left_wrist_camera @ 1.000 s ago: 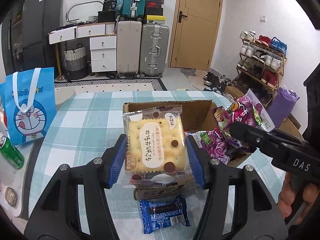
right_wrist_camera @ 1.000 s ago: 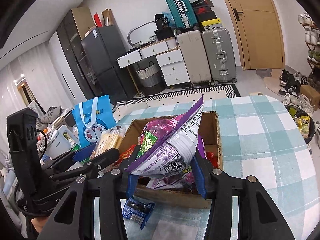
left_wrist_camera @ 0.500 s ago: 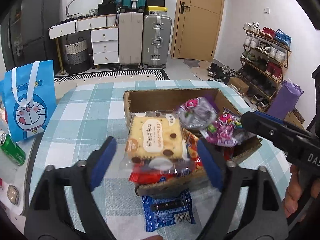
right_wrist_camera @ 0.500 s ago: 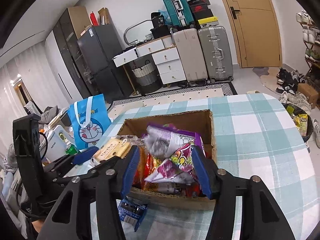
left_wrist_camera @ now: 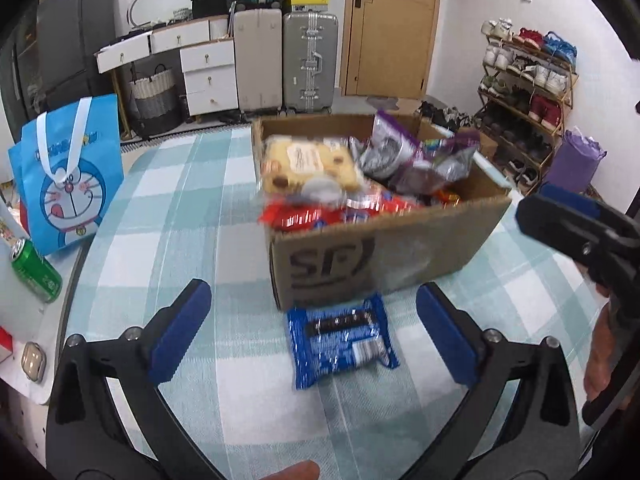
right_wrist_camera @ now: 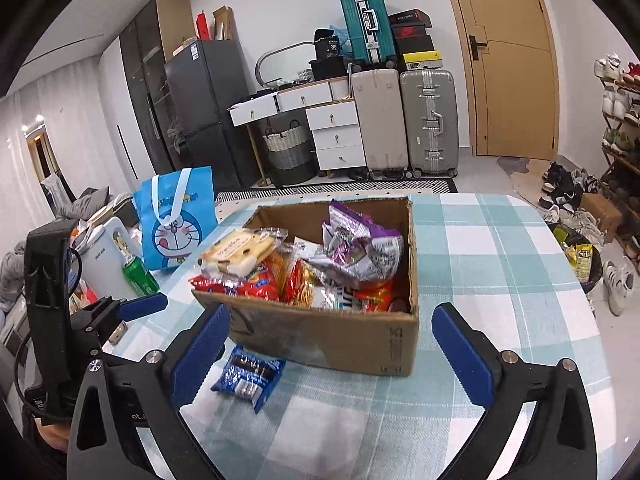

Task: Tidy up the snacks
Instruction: 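Grasp the blue Oreo packet with the left tool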

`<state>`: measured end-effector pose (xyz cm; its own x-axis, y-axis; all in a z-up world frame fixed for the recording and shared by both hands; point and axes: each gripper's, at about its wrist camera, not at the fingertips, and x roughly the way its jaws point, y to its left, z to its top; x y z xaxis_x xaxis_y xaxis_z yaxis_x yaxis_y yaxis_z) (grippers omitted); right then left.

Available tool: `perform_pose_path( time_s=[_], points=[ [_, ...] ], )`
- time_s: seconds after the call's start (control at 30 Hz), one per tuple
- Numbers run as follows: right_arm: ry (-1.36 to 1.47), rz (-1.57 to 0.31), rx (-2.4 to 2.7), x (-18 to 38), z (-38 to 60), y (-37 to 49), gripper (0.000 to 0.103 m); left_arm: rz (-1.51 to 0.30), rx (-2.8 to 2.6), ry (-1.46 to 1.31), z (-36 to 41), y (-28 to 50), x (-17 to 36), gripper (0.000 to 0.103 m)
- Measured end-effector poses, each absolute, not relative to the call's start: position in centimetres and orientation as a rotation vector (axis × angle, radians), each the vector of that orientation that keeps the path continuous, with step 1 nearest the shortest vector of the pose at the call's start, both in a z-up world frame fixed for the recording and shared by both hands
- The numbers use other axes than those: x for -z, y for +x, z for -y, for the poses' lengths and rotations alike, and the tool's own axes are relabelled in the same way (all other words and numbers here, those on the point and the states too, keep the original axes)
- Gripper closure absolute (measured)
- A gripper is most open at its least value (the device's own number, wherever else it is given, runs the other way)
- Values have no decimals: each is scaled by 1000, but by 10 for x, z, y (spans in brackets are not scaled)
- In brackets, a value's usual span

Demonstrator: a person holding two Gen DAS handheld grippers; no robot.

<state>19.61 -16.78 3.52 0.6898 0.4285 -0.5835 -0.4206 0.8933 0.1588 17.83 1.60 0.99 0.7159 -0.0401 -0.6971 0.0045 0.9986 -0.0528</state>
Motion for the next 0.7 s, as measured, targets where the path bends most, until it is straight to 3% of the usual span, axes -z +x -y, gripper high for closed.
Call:
perform_pose_path(
  time_s=[0.43, 0.47, 0.5, 0.57, 0.7],
  points=[
    [-2, -793, -437, 17, 179, 201, 1, -925, 41, 18, 7, 190, 65, 4],
    [0, -799, -436, 20, 180, 203, 1, -924, 54, 25, 11, 190, 66, 16],
    [-2, -804, -436, 22, 180, 204, 1, -926, 75, 25, 12, 190, 66, 38],
    [-5, -807, -437, 25, 179, 205, 1, -925, 92, 27, 14, 189, 67, 52],
    [-4, -799, -442, 24, 180, 204, 1, -862, 108, 16, 11, 178, 56, 58]
  ],
)
